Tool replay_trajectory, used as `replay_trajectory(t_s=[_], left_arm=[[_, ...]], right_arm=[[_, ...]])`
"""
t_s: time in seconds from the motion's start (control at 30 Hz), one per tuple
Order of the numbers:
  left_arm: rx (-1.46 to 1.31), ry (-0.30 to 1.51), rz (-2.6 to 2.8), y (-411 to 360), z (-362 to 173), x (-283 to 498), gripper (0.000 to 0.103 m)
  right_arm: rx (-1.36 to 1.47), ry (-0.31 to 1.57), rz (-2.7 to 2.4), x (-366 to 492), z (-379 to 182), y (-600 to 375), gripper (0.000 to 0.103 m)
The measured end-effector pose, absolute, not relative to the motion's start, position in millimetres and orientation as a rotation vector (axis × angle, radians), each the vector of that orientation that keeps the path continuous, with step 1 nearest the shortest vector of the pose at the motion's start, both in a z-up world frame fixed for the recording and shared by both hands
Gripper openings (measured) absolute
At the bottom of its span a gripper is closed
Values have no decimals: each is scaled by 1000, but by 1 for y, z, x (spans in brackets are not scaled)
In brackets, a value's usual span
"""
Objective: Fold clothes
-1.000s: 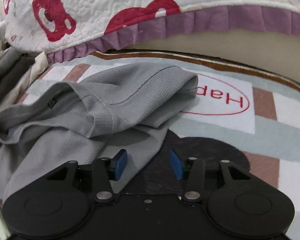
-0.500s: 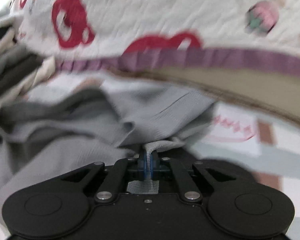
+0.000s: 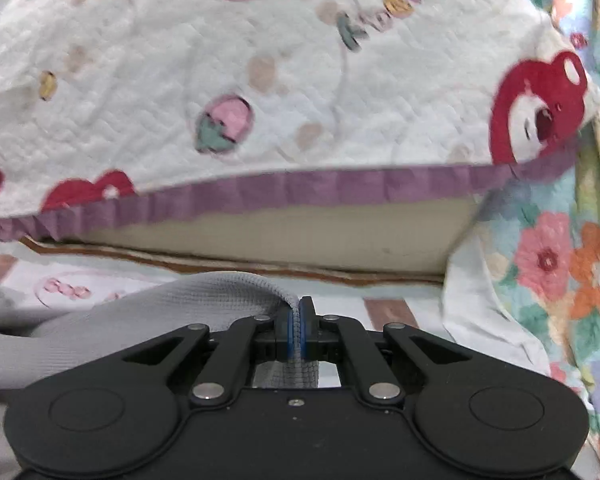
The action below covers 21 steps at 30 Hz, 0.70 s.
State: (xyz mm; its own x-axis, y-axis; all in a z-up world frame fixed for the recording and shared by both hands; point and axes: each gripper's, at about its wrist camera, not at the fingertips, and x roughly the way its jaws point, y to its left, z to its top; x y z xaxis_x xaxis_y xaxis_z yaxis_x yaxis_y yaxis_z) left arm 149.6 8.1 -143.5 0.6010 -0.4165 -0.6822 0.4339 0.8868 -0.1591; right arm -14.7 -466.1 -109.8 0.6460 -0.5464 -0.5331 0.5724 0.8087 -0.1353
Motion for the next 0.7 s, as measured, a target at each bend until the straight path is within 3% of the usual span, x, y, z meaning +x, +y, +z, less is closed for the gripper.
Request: replay_trajectory(t_s=[0.07, 0.17, 0.23, 0.3, 0.37, 0.53, 0.63, 0.7], left_arm=[[30, 809, -550, 1, -144, 148, 15], [71, 824, -571, -5, -151, 143, 29], [99, 834, -585, -9, -155, 140, 30], [126, 844, -599, -13, -159, 137, 35], [138, 847, -608, -15, -160, 135, 44], [152, 851, -573, -15, -162, 137, 46], [127, 862, -545, -9, -163, 141, 53], [109, 867, -535, -5, -163, 144, 54]], right_arm=[[65, 646, -620, -14, -119, -476, 4], [94, 727, -626, -13, -133, -481, 12], [132, 724, -623, -18, -135, -480, 15], [153, 700, -616, -22, -132, -478, 37], [158, 686, -597, -23, -129, -475, 44], [135, 631, -523, -12, -114, -458, 49], [215, 584, -447, -2, -105, -455, 63], [247, 686, -317, 20, -119, -452, 75]])
